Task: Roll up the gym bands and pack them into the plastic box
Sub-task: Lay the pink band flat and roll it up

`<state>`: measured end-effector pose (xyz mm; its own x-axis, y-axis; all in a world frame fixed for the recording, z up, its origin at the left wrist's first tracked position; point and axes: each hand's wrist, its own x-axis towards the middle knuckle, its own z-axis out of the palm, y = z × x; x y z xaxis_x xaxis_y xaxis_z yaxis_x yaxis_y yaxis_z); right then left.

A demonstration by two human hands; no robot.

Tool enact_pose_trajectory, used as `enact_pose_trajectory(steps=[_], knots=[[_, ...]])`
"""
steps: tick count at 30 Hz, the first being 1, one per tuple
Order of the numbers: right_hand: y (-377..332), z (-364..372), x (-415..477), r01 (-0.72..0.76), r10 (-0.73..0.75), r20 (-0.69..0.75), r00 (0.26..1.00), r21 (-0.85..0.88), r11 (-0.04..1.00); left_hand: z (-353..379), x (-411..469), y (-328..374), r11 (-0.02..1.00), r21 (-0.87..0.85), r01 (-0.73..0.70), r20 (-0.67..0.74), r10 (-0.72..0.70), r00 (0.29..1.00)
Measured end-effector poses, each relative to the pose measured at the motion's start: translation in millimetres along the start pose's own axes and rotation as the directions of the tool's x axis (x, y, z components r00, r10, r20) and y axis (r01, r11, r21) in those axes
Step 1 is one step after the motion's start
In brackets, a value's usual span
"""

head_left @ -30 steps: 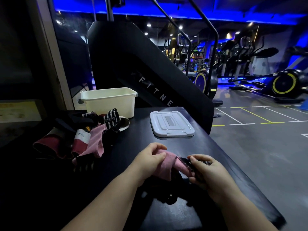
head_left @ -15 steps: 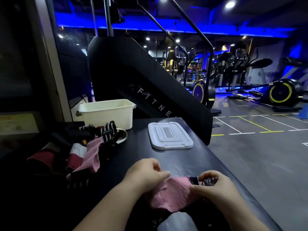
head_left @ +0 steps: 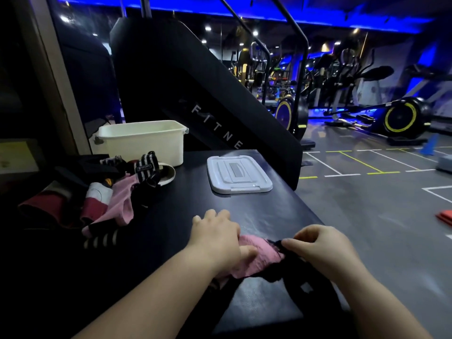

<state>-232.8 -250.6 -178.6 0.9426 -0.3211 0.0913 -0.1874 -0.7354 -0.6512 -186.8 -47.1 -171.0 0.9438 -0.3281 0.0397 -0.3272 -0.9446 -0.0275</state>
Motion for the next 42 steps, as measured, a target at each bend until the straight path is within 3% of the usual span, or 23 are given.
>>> enact_pose_trajectory(steps=[4, 8, 14, 25, 35, 38, 41, 42], knots=[[3, -6, 3, -0.022, 0.022, 0.071, 0.997, 0.008, 1.000, 4, 4, 4, 0.997, -0.067, 0.039, 0.014, -0.038, 0.999], [8, -11, 4, 0.062, -0.064, 0.183, 0.981, 0.018, 0.998, 7, 8, 6, 0.998, -0.063, 0.022, 0.010, -0.021, 1.000], [24, -6, 16, 0.085, -0.082, -0.084, 0.993, 0.027, 0.996, 6, 9, 8, 0.996, -0.088, 0.006, 0.027, -0.004, 1.000], [32, -1, 19, 0.228, -0.220, 0.065, 0.973, -0.180, 0.957, 8, 15, 7, 0.994, -0.107, -0.024, 0.063, 0.031, 0.998], [39, -6, 30, 0.143, -0.131, 0.058, 0.990, -0.413, 0.900, 12, 12, 6, 0.988, -0.153, -0.011, 0.070, 0.022, 0.997], [30, -8, 28, 0.192, -0.261, -0.073, 0.963, -0.498, 0.846, 13, 10, 7, 0.986, -0.169, 0.004, 0.063, 0.007, 0.998], [11, 1, 24, 0.472, -0.563, -0.122, 0.818, -0.418, 0.776, 12, 7, 8, 0.983, -0.182, 0.020, 0.053, -0.011, 0.999], [1, 6, 20, 0.546, -0.606, -0.068, 0.793, -0.360, 0.756, 11, 6, 8, 0.982, -0.188, 0.024, 0.052, -0.014, 0.999]])
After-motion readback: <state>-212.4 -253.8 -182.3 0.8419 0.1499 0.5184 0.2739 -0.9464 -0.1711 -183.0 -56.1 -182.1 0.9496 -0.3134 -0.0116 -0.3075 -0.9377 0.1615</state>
